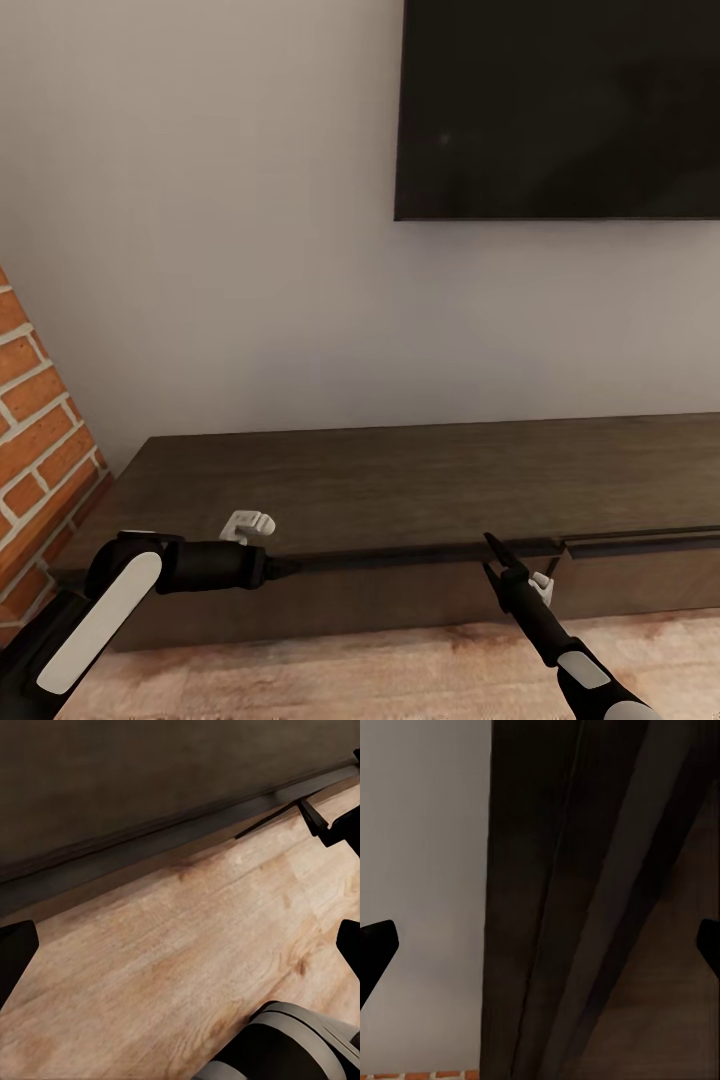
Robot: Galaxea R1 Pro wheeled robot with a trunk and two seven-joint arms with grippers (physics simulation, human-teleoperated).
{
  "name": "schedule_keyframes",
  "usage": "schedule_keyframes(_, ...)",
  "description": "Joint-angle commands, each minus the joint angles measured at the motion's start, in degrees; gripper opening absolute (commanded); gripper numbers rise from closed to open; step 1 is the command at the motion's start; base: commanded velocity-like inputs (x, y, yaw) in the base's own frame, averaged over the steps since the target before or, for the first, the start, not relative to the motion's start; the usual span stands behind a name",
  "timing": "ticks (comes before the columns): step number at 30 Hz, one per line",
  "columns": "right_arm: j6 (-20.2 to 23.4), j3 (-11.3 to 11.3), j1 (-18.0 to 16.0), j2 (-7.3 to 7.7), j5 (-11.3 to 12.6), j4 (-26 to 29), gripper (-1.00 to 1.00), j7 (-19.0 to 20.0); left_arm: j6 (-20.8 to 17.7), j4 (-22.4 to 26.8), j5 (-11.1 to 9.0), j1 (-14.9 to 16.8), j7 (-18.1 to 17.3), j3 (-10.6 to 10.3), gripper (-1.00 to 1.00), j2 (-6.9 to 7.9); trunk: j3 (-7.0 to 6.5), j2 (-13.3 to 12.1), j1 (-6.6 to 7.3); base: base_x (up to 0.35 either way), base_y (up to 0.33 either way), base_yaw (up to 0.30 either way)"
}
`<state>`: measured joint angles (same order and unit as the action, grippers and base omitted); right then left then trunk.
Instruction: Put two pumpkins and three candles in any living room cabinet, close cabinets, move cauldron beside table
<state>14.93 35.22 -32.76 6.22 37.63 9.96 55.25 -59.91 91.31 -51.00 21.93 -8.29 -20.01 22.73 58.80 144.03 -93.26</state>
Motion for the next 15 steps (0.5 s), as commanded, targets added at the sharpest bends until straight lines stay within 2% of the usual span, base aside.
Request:
schedule_keyframes(1, 0.5, -0.1, 0.0, 0.02, 0.5, 0.0, 1.00, 0.1, -0.1, 0.0, 0.6, 0.0, -0.6, 0.0, 1.00, 0.03, 0.06, 0.0, 0.02, 0.000, 0.000, 0.000)
schedule_keyframes(10, 0.5, -0.1, 0.0, 0.02, 0.4, 0.0, 1.00, 0.2, -0.1, 0.0, 0.6, 0.0, -0.6, 0.0, 1.00, 0.03, 0.06, 0.0, 0.02, 0.000, 0.000, 0.000)
schedule_keyframes(15, 0.5, -0.2, 0.0, 0.02, 0.4, 0.0, 1.00, 0.2, -0.1, 0.0, 0.6, 0.0, -0.6, 0.0, 1.00, 0.03, 0.95, 0.1, -0.09, 0.000, 0.000, 0.000)
